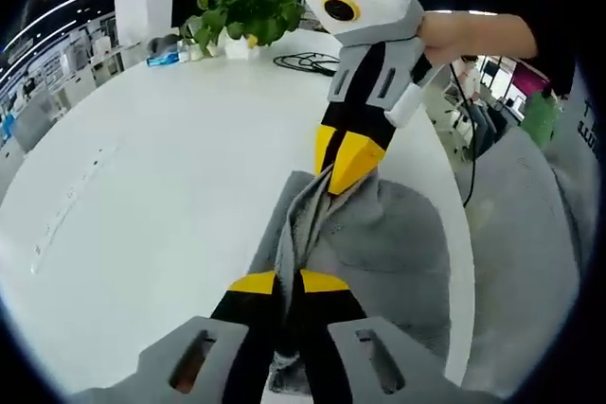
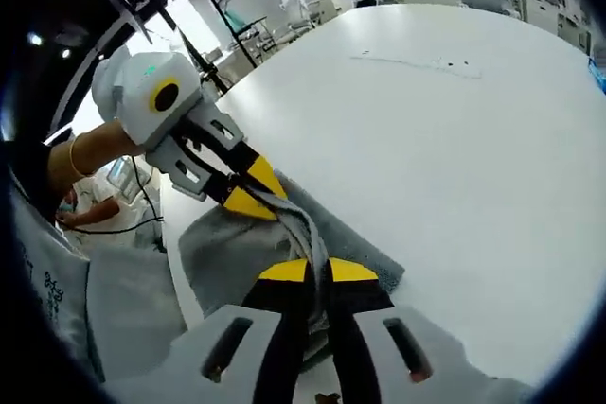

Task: Fold the towel on the table until its edges align and the towel forms a compact rectangular stack.

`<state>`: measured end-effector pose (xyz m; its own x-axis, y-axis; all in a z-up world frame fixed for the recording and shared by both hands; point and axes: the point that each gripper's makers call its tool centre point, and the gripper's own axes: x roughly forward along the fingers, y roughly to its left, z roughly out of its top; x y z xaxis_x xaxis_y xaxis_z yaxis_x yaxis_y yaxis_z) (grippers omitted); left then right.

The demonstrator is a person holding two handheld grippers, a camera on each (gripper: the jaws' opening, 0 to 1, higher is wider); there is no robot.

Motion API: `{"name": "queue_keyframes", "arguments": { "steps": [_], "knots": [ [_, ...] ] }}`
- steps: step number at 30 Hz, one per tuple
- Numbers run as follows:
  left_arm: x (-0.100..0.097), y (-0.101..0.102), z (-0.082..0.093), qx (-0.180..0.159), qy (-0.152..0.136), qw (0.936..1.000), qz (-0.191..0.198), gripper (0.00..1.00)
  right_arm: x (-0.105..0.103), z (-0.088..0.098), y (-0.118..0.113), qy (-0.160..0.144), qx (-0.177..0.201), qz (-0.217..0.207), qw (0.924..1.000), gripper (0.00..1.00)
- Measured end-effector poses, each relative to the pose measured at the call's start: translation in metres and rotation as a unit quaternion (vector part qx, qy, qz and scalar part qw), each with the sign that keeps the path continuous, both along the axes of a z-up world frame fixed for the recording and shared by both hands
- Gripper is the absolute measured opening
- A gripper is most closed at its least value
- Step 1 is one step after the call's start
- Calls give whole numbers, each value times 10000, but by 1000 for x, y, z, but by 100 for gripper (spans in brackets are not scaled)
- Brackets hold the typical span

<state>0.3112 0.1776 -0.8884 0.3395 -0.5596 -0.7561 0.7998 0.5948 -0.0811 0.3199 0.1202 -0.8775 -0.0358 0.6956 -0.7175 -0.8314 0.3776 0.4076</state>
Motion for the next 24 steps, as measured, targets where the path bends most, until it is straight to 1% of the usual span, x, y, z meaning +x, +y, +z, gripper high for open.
{"name": "queue_keyframes", "arguments": {
  "steps": [1,2,3,4,7,9,10,11,12,13,15,17,20,22,24],
  "knots": [
    [1,1,-1,38,-5,10000,26,10,4,0,0,-46,5,-83,10000,4],
    [4,5,-2,160,-55,9997,151,13,8,0,1,-136,22,-198,9997,4],
    [8,10,-2,357,-200,9988,274,14,18,1,1,-431,42,-282,9987,2],
    [6,6,0,383,-274,9988,134,15,16,1,0,-390,39,-256,9989,2],
    [3,5,1,422,-327,9986,62,14,16,-1,0,-370,52,-278,9989,2],
    [6,8,3,463,-430,9979,140,15,17,-2,-1,-436,46,-292,9986,3],
    [10,12,7,465,-535,9970,296,16,19,-1,-2,-528,44,-302,9981,3],
    [15,18,10,443,-608,9960,487,16,20,0,-2,-613,53,-317,9976,3],
    [15,19,12,380,-584,9960,558,19,22,2,-2,-675,82,-351,9971,3],
    [18,21,16,255,-601,9951,747,21,24,4,-3,-746,97,-363,9965,3],
    [19,26,25,96,-643,9939,894,20,28,8,-5,-894,120,-416,9951,6],
    [20,29,29,51,-684,9930,962,21,32,11,-8,-982,150,-469,9939,12],
    [21,40,39,1,-795,9894,1215,21,33,14,-12,-980,203,-557,9934,19],
    [19,45,41,-5,-803,9883,1296,23,32,15,-14,-976,217,-590,9932,21],
    [15,53,42,18,-837,9859,1448,24,29,16,-18,-978,213,-612,9931,22]
  ]
}}
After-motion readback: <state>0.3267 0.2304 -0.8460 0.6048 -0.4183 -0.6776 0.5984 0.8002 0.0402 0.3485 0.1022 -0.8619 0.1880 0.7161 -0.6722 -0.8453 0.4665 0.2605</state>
